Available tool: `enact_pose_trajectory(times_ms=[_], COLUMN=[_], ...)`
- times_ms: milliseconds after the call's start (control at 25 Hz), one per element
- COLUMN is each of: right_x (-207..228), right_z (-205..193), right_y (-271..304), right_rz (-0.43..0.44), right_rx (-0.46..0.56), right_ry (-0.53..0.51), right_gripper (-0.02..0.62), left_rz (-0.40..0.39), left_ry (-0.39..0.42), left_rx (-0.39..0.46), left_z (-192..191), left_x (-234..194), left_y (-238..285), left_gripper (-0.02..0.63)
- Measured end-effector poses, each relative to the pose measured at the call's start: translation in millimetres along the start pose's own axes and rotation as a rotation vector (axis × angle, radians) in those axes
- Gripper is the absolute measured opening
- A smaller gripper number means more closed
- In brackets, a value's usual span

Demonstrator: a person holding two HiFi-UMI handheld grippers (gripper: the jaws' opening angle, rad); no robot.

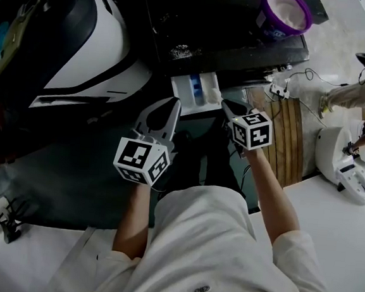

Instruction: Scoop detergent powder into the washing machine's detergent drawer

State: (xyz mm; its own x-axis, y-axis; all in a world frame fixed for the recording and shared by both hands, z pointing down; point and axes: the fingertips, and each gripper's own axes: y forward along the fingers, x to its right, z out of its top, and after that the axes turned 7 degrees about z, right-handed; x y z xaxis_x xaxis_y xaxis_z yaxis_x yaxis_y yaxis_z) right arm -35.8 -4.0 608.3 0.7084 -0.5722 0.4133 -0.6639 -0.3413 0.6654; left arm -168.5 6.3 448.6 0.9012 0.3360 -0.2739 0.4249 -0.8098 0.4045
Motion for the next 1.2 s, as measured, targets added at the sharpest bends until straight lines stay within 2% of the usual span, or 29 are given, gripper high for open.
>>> enact_pose_trajectory(times_ms=[120, 680, 1200], right_x=[-1.5, -0.6, -9.3], right_z=[0.4, 4.1, 13.3], right_y=[1.6, 7.3, 10.8], right_rz=[-0.018, -0.049, -0.123], right_rx=[-0.018, -0.035, -0.093], right_ry=[-0.059, -0.139, -0.362], right_gripper=[0.012, 0.011, 0.011], left_rz=[0.001, 0.003, 0.004], left_ry=[-0.001, -0.008, -0.010], left_rx=[-0.002, -0.001, 0.002], left_z=[-0.7, -0.7, 1.2], left_x=[-1.1, -3.9, -6.8], left_y=[-0.2, 1.0, 1.2], left_gripper=[0.020, 0.020, 0.020])
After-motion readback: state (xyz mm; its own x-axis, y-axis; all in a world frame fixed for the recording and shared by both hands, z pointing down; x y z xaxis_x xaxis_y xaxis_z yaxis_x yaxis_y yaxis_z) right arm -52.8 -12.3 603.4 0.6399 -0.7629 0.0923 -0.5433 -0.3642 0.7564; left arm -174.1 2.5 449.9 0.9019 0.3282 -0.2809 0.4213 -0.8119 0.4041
